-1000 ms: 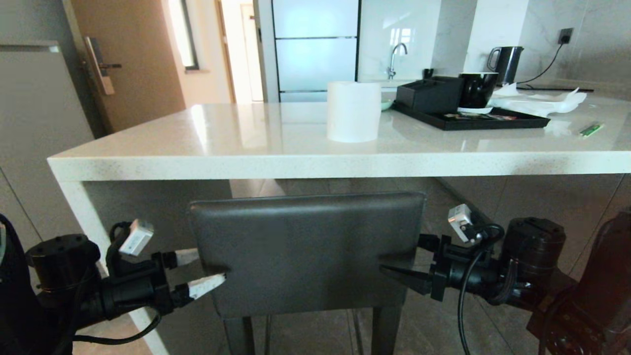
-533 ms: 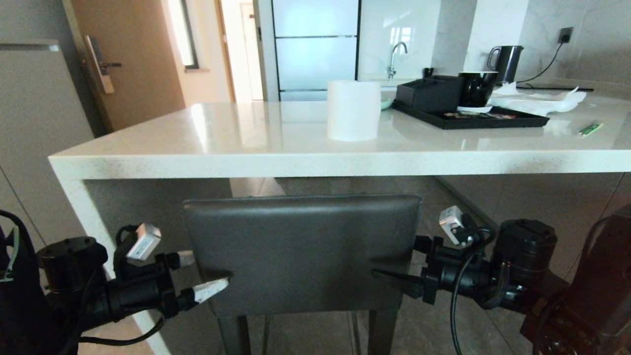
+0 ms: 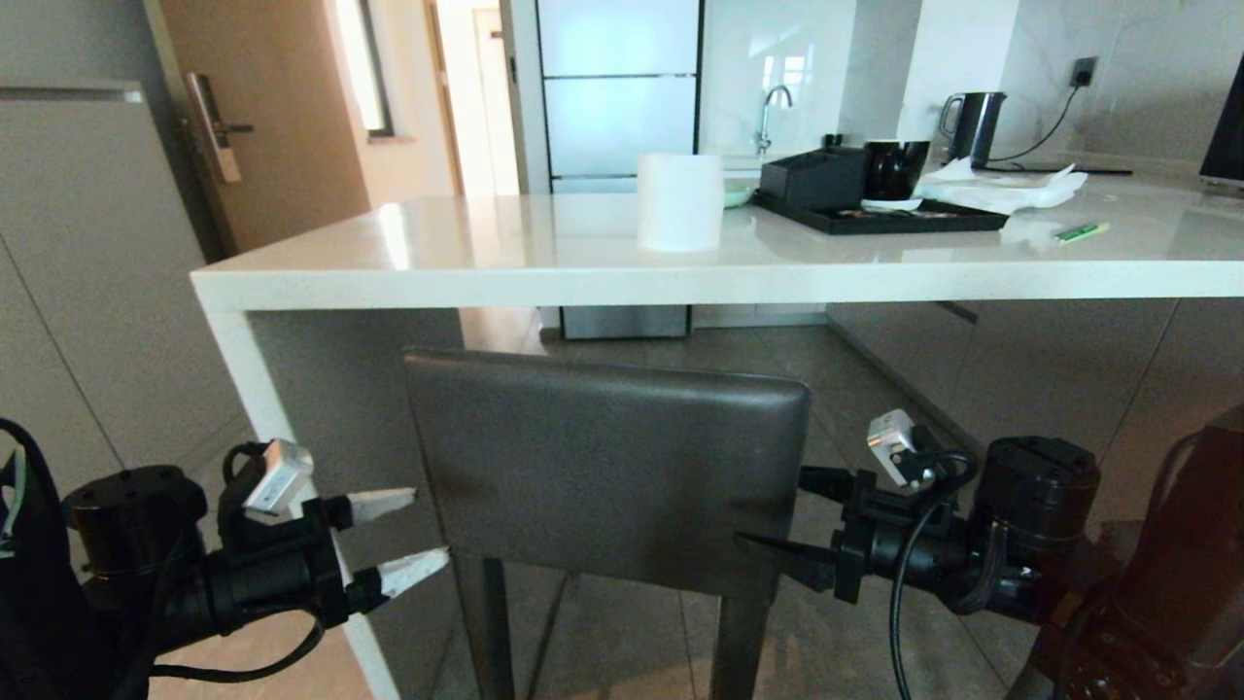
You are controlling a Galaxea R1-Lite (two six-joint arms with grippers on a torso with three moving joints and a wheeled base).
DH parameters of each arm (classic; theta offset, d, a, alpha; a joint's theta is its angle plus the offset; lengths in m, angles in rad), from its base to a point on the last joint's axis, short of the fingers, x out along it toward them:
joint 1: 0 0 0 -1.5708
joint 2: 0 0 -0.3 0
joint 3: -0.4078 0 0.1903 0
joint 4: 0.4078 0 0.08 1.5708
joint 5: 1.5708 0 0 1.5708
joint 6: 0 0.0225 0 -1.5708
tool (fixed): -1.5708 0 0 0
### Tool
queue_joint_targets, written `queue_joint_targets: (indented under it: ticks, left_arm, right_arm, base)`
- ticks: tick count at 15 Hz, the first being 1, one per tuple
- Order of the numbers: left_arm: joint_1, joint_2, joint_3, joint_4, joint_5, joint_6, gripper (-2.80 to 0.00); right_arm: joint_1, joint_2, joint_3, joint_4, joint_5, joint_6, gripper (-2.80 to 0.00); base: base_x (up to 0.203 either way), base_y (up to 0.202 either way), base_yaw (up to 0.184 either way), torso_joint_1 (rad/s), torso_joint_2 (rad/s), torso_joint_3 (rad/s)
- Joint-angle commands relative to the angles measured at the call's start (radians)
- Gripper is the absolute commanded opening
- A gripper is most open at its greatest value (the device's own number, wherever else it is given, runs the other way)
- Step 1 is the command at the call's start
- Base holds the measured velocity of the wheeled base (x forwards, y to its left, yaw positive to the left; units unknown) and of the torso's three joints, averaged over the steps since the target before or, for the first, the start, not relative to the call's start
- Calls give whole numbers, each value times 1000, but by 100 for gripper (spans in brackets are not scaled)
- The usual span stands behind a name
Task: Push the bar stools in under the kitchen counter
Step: Pull the gray chair out from under the dining table
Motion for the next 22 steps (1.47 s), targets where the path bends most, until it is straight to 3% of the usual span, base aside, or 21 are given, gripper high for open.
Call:
queue_joint_targets:
  ticks: [1, 4, 10, 12, 13, 15, 18, 20, 22]
  left_arm:
    - [2, -9, 1, -8, -4, 1, 0]
    - [9, 10, -22, -8, 1, -1, 0]
    - [41, 229, -353, -8, 6, -12, 0]
    - [44, 291, -476, -8, 2, -42, 0]
    - [39, 316, -517, -8, -2, -91, 0]
    - [27, 333, -547, -8, -18, -128, 0]
    - [27, 328, -579, -8, -171, -166, 0]
    - [4, 319, -570, -8, -199, -186, 0]
    - [3, 281, -533, -8, -289, -186, 0]
  right_arm:
    - [-1, 1, 6, -8, 4, -1, 0]
    - [-3, -2, 10, -8, 3, -1, 0]
    - [-10, -16, 28, -13, -6, -1, 0]
    - [-10, -20, 34, -13, -13, -1, 0]
    - [-10, -19, 37, -13, -13, -1, 0]
    - [-8, -17, 40, -13, -13, -1, 0]
    - [-1, -6, 57, -13, -37, -28, 0]
    - [10, -5, 58, -13, -46, -28, 0]
    - [10, -3, 57, -13, -46, -28, 0]
  base:
    - [-197, 0, 0, 0, 5, 2]
    - [-176, 0, -2, -3, 3, 4]
    - [0, 0, 0, 0, 0, 0]
    - [0, 0, 0, 0, 0, 0]
    - [0, 0, 0, 0, 0, 0]
    - [0, 0, 0, 0, 0, 0]
    - [0, 0, 0, 0, 0, 0]
    - [0, 0, 0, 0, 0, 0]
    - [0, 0, 0, 0, 0, 0]
